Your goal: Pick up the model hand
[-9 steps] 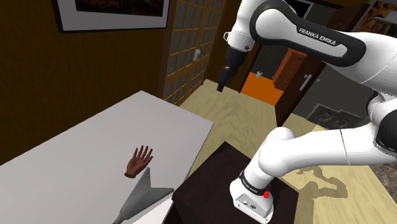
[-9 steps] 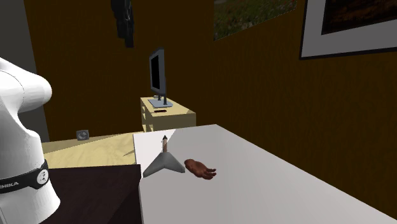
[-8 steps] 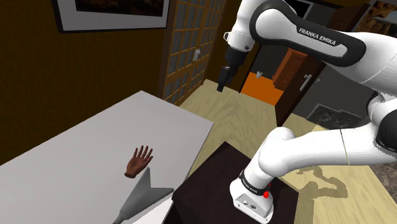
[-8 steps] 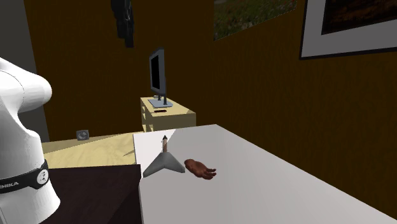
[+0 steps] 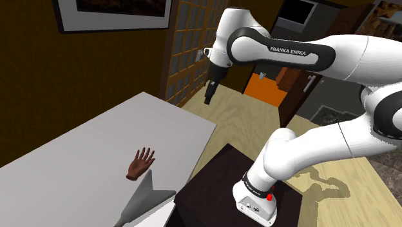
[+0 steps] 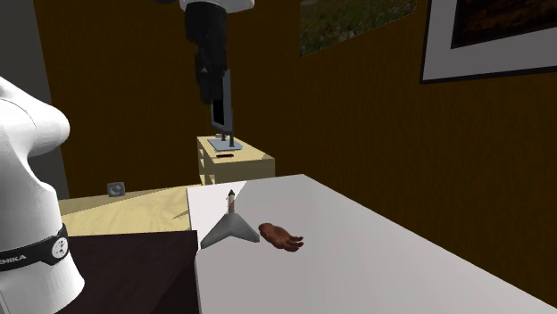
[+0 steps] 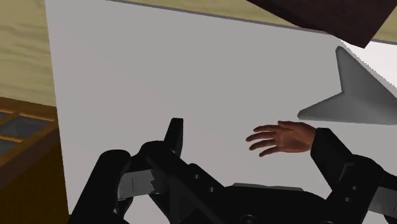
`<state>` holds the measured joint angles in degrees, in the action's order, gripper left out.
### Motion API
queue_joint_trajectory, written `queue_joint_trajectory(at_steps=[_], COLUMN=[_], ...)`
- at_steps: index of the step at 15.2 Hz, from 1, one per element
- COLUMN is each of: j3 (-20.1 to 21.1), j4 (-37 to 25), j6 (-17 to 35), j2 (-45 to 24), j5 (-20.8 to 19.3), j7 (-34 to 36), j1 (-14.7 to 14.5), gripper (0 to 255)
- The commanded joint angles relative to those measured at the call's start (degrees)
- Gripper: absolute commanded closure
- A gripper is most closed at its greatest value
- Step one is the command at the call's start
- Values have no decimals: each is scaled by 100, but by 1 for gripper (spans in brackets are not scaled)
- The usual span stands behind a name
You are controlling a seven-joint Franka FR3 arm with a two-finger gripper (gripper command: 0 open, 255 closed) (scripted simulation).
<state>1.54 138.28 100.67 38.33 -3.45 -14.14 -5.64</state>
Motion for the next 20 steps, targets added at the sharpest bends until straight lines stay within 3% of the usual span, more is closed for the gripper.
queue_joint_trajectory(at_steps=[1, 10, 20], j3=[-1, 80, 335], j4=[195, 504, 361], j6=[459, 2187, 3908], j2=[-259, -1709, -3619], j5=[-42, -255, -743], j7=[-259, -1296, -2173], j1=[-117, -571, -921], gripper=[0, 0, 0])
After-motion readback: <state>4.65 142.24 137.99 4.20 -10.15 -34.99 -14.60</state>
